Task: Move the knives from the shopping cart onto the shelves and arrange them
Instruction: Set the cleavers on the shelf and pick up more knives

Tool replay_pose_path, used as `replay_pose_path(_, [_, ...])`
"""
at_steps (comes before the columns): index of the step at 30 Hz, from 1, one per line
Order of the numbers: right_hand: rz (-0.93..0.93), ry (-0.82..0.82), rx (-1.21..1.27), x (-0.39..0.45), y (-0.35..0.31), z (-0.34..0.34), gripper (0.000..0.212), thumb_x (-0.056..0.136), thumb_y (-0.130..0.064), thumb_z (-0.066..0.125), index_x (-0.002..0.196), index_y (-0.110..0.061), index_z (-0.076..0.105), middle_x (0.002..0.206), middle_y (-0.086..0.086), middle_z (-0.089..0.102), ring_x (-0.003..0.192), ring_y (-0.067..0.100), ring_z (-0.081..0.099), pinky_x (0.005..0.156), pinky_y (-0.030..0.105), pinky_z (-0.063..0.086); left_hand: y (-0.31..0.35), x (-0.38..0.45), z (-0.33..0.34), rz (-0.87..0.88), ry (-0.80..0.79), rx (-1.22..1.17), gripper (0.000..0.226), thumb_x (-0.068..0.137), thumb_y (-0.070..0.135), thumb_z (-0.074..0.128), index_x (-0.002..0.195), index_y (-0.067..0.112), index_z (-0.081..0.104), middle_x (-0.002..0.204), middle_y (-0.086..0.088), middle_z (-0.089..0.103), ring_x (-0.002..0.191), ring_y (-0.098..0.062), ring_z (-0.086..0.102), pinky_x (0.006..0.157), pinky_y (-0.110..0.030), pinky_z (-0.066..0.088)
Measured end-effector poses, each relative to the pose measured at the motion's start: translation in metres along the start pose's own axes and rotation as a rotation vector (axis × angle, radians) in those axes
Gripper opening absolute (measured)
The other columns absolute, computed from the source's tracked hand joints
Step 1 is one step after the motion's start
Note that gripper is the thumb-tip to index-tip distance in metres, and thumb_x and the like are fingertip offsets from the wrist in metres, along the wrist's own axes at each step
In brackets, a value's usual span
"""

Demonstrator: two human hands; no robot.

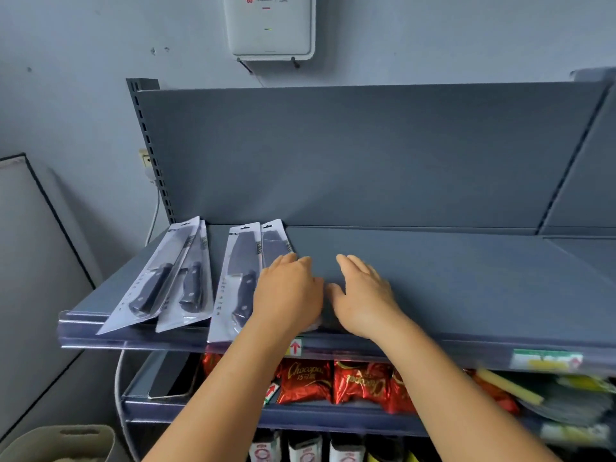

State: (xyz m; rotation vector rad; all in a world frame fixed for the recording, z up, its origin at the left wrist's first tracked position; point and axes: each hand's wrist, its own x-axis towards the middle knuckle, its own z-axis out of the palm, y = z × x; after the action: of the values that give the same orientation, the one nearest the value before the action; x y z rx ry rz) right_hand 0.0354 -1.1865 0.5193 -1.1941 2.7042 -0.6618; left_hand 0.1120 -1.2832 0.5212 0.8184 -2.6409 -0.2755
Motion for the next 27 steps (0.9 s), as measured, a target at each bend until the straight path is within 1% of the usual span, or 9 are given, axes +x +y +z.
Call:
replay_pose_path(5, [0.111,0.126,0.013,-0.055,0.058,-0.029,0.063,0.101,-0.035,0.037,0.153,-0.02,0.005,0.161,-0.004,0.005,0.148,0.015,0.003,0.118,0.034,0.008,0.066,-0.023,0.015,0.137,-0.012,-0.044,0.038,0.096,0.035,0.045,0.124,0.012,0.055,0.126,-0.004,0.056,0.118,-0.024,0.051,0.097,-0.035,0.04])
replay_pose_path(8, [0.175,0.185,0.029,-0.095,0.098,-0.048,0.063,0.101,-0.035,0.037,0.153,-0.02,0.004,0.161,-0.004,0.004,0.148,0.014,0.003,0.118,0.033,0.007,0.114,-0.047,0.027,0.232,-0.042,-0.113,0.037,0.097,0.034,0.044,0.126,0.013,0.055,0.126,-0.003,0.057,0.119,-0.022,0.049,0.099,-0.031,0.037])
replay_pose_path(12, [0.298,0.245,0.039,-0.156,0.156,-0.072,0.063,0.101,-0.035,0.038,0.153,-0.021,0.006,0.16,-0.005,0.007,0.147,0.014,0.005,0.118,0.033,0.008,0.187,-0.084,0.049,0.35,-0.083,-0.2,0.041,0.097,0.034,0.045,0.134,0.017,0.05,0.133,-0.001,0.055,0.124,-0.021,0.046,0.102,-0.029,0.034])
replay_pose_path(14, [0.368,0.274,0.047,-0.191,0.188,-0.082,0.063,0.1,-0.036,0.04,0.153,-0.021,0.009,0.159,-0.005,0.011,0.146,0.015,0.009,0.118,0.033,0.011,0.224,-0.105,0.062,0.414,-0.106,-0.238,0.041,0.096,0.033,0.047,0.134,0.018,0.05,0.132,0.0,0.056,0.123,-0.02,0.047,0.101,-0.028,0.034])
replay_pose_path(17, [0.462,0.307,0.06,-0.248,0.233,-0.089,0.062,0.099,-0.036,0.042,0.152,-0.02,0.014,0.158,-0.005,0.017,0.144,0.015,0.014,0.116,0.031,0.015,0.276,-0.143,0.083,0.503,-0.158,-0.287,0.041,0.095,0.033,0.048,0.134,0.019,0.052,0.131,-0.002,0.058,0.123,-0.02,0.048,0.1,-0.03,0.038])
replay_pose_path(19, [0.532,0.312,0.058,-0.288,0.262,-0.091,0.062,0.099,-0.037,0.041,0.152,-0.02,0.013,0.158,-0.005,0.016,0.145,0.015,0.014,0.115,0.03,0.014,0.31,-0.171,0.098,0.556,-0.206,-0.295,0.046,0.096,0.035,0.047,0.138,0.019,0.047,0.133,-0.001,0.056,0.124,-0.019,0.048,0.101,-0.03,0.04])
replay_pose_path(22, [0.642,0.315,0.049,-0.347,0.304,-0.089,0.064,0.098,-0.037,0.043,0.152,-0.018,0.014,0.158,-0.003,0.017,0.145,0.015,0.015,0.116,0.03,0.014,0.357,-0.214,0.122,0.648,-0.294,-0.297,0.049,0.096,0.035,0.046,0.142,0.02,0.042,0.137,0.001,0.053,0.127,-0.018,0.045,0.103,-0.029,0.037])
replay_pose_path(25, [0.757,0.316,0.034,-0.407,0.344,-0.083,0.065,0.097,-0.038,0.044,0.151,-0.016,0.016,0.157,0.0,0.021,0.143,0.018,0.021,0.115,0.031,0.019,0.4,-0.257,0.149,0.735,-0.399,-0.275,0.046,0.093,0.038,0.045,0.133,0.017,0.052,0.129,-0.002,0.059,0.12,-0.021,0.052,0.101,-0.033,0.041])
replay_pose_path(27, [0.847,0.303,0.015,-0.447,0.368,-0.081,0.065,0.097,-0.039,0.044,0.151,-0.015,0.016,0.156,0.001,0.022,0.142,0.019,0.023,0.113,0.03,0.02,0.426,-0.285,0.167,0.797,-0.471,-0.262,0.04,0.087,0.037,0.041,0.113,0.015,0.062,0.11,-0.005,0.066,0.106,-0.026,0.059,0.089,-0.036,0.047])
